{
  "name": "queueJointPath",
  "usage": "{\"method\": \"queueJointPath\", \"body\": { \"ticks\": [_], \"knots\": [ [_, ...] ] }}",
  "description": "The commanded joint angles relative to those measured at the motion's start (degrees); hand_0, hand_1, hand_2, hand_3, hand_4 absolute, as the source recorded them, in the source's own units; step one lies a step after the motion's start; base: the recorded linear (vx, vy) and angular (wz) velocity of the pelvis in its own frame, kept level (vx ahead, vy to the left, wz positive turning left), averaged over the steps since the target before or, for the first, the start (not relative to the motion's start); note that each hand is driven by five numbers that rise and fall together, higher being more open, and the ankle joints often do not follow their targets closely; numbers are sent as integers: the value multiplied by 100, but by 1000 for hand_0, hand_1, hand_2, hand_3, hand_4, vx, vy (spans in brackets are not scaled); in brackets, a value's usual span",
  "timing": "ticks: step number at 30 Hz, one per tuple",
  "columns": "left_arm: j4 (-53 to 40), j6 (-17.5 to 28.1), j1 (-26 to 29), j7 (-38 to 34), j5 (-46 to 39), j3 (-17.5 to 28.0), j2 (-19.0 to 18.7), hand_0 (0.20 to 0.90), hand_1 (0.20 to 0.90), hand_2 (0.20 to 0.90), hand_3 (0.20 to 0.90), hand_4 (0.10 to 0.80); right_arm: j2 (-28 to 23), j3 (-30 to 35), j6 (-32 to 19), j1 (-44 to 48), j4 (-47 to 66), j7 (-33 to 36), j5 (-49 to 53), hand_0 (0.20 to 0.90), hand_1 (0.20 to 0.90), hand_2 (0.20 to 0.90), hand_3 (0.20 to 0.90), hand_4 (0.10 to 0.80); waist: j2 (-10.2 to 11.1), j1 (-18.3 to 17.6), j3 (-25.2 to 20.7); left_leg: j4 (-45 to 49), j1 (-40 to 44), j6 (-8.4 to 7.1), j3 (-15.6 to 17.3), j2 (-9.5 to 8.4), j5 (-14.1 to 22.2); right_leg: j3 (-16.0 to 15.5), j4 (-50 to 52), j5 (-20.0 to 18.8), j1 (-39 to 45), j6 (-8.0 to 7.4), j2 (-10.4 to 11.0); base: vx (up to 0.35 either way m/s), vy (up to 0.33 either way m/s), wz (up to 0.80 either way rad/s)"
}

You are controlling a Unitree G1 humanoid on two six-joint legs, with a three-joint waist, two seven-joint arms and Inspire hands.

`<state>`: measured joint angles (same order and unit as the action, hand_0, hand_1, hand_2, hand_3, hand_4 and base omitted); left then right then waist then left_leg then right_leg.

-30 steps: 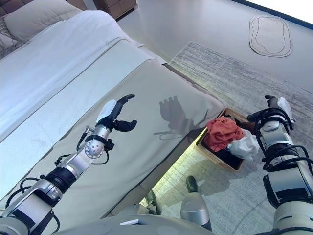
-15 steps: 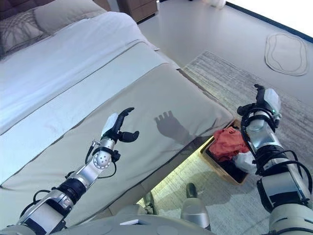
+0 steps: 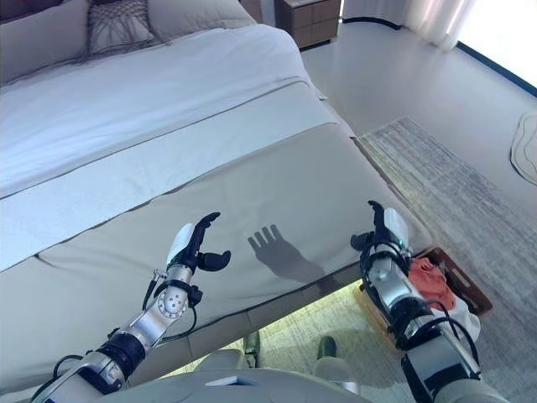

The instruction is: Pick up the clothes from the bed and place them into the basket

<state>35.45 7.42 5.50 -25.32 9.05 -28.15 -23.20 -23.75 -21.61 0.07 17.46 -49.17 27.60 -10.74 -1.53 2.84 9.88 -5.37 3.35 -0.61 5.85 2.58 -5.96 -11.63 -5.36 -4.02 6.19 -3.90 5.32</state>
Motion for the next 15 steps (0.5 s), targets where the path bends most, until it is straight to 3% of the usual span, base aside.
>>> {"method": "queueJointPath", "body": {
  "ticks": [1, 7, 15],
  "knots": [
    [277, 460, 198, -86, 221, 236, -36, 900, 900, 900, 900, 800, -286, -207, -458, 160, 256, 650, -377, 900, 900, 900, 900, 800, 132, 129, -546, 37, 228, -118, -108, 62, 804, -83, 36, 329, -1, -68, 94, 25, -6, 21],
    [248, 590, -183, 103, 307, 520, -92, 900, 900, 900, 900, 800, -52, -276, -482, -540, 822, 738, -621, 900, 900, 900, 900, 800, 136, 170, -551, 37, 192, -105, -210, 54, 756, -201, 36, 338, 64, -96, 116, 39, 8, 15],
    [361, 587, -213, 210, 331, 575, -36, 900, 900, 900, 900, 800, 35, -322, -469, -639, 829, 578, -558, 900, 900, 900, 900, 800, 148, 170, -537, 37, 220, -97, -204, 50, 749, -234, 36, 344, 121, -100, 109, 32, 13, 3]
  ]
}}
